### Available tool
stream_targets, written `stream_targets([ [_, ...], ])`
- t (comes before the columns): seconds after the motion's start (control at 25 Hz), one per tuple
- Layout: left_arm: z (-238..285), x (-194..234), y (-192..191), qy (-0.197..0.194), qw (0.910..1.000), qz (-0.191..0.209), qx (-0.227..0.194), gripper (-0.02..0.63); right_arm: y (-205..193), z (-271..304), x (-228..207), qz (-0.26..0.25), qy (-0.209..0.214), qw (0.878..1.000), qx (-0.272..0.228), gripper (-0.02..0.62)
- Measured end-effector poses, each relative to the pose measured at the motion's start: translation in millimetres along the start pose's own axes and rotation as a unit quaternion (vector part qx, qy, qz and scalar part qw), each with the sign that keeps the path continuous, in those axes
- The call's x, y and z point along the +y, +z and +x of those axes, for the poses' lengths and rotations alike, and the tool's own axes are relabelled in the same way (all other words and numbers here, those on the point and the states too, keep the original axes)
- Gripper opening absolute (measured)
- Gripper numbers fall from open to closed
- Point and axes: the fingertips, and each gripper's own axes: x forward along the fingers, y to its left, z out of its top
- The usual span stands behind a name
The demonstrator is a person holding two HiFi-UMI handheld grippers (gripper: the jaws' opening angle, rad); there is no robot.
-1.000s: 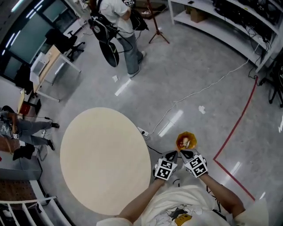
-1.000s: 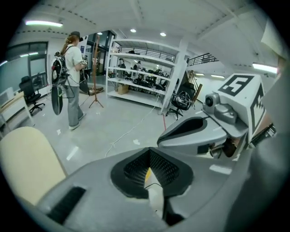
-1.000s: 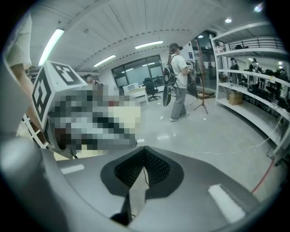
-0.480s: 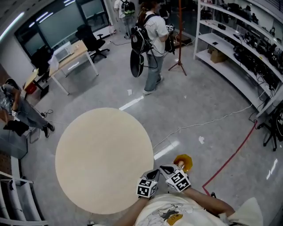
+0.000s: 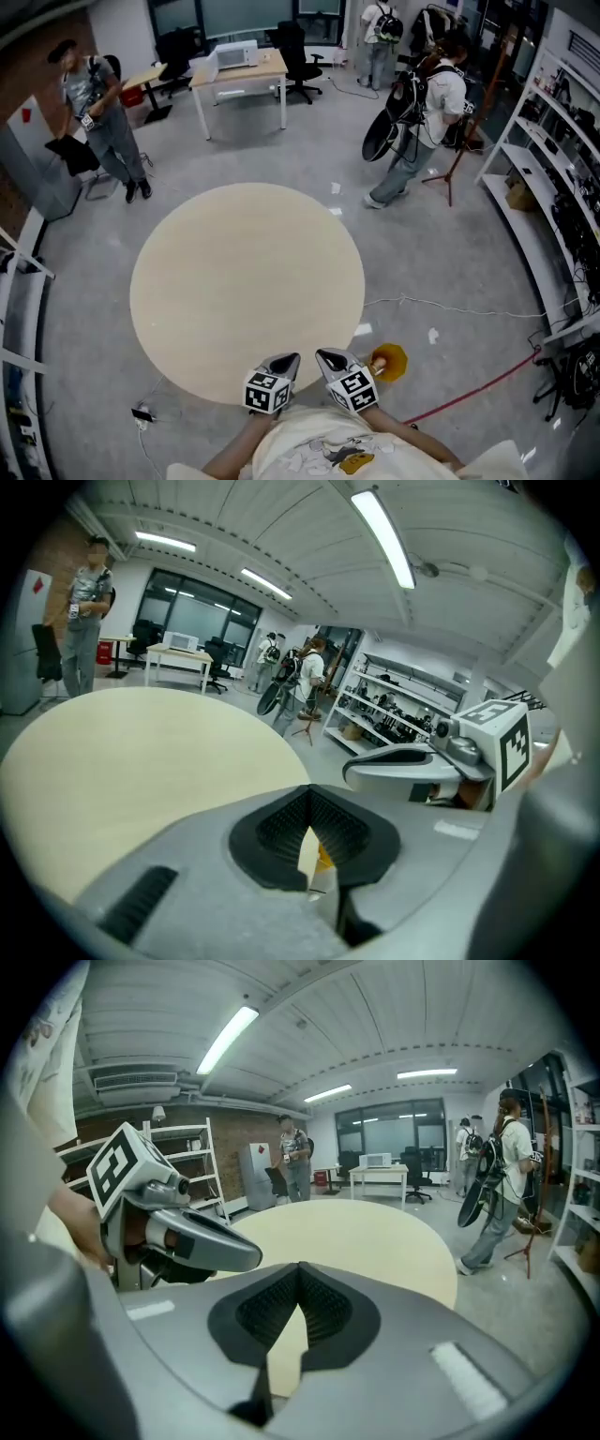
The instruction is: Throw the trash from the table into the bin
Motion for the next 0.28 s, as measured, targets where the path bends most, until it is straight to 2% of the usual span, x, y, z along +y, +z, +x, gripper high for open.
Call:
stream_targets([
  [0.08,-17.6,18.3,-6.4,0.011,0.9999,0.001,-0.012,0.006,10.4,16.7,21.1,-0.004,0.002,1.0,-0.014,0.005],
  [0.28,-50.2,40.0,-21.9,0.014,0.9994,0.032,-0.007,0.006,17.2,42.7,70.0,-0.007,0.008,1.0,-0.02,0.005],
])
